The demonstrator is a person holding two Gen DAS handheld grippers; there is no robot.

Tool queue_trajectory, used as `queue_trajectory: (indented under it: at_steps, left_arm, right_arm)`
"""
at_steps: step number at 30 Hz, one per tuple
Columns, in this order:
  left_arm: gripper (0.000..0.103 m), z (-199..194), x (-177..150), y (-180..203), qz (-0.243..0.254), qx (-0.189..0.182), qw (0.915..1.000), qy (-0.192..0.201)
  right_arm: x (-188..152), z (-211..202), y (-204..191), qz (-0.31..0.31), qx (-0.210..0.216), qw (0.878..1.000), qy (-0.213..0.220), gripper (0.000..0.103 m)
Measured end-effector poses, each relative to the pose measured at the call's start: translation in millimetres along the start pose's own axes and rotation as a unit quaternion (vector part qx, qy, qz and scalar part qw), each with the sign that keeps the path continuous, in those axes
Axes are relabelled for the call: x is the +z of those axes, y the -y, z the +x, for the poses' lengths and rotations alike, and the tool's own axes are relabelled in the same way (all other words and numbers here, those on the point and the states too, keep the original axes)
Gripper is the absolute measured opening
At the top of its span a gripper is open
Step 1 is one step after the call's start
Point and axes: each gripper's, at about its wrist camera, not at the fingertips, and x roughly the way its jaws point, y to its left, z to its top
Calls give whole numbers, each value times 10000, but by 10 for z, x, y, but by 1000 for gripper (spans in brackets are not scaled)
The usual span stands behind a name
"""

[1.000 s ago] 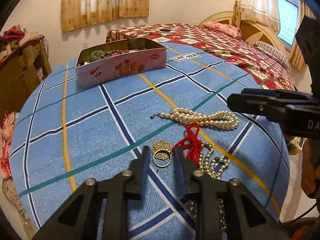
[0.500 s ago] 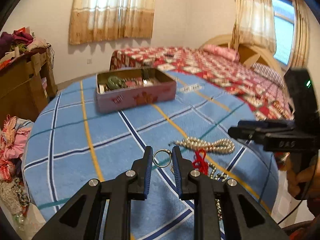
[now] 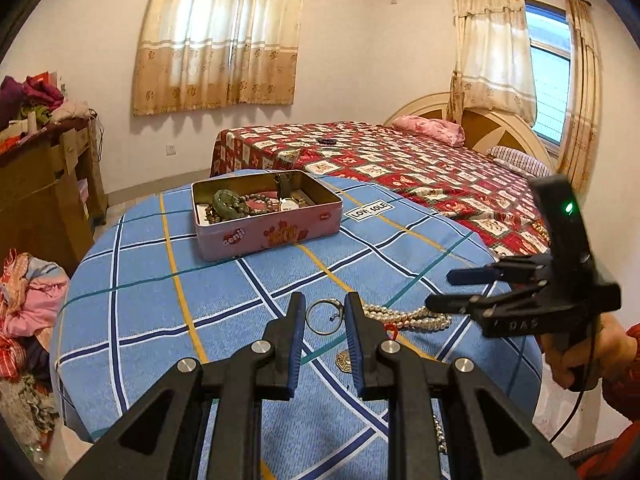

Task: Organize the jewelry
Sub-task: 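Grasp the pearl necklace with the right tool while the left tool holds the ring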

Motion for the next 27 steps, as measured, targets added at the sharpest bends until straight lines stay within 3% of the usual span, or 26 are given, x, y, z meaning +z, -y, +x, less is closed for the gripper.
queue_trajectory:
  at_steps: [6, 12, 14, 18, 22, 27]
  left_arm:
    - [20, 28, -6, -46, -108, 37, 9999, -59]
    - [20, 62, -15, -65, -158, 45, 9998, -116]
    - [20, 64, -19, -68, -156, 60, 9998, -123]
    - [20, 63, -33, -97, -227, 61, 9996, -139]
    - [20, 55, -44, -107, -247, 67, 9996, -149]
    - [20, 75, -20, -145, -321, 103, 9993, -133]
  right_arm:
    - [-40, 283, -124, -449, 62, 9981, -427, 62]
    - [-34, 345, -263, -917, -88, 9948, -434, 62]
    - [-40, 352, -280, -1005, -19, 9941, -395, 58]
    - [-29, 328, -302, -1129, -7, 9925, -474, 19]
    - [7, 319, -226, -826, 99, 9950, -545, 16]
    - [114, 170, -87, -218, 374, 9987, -280, 16]
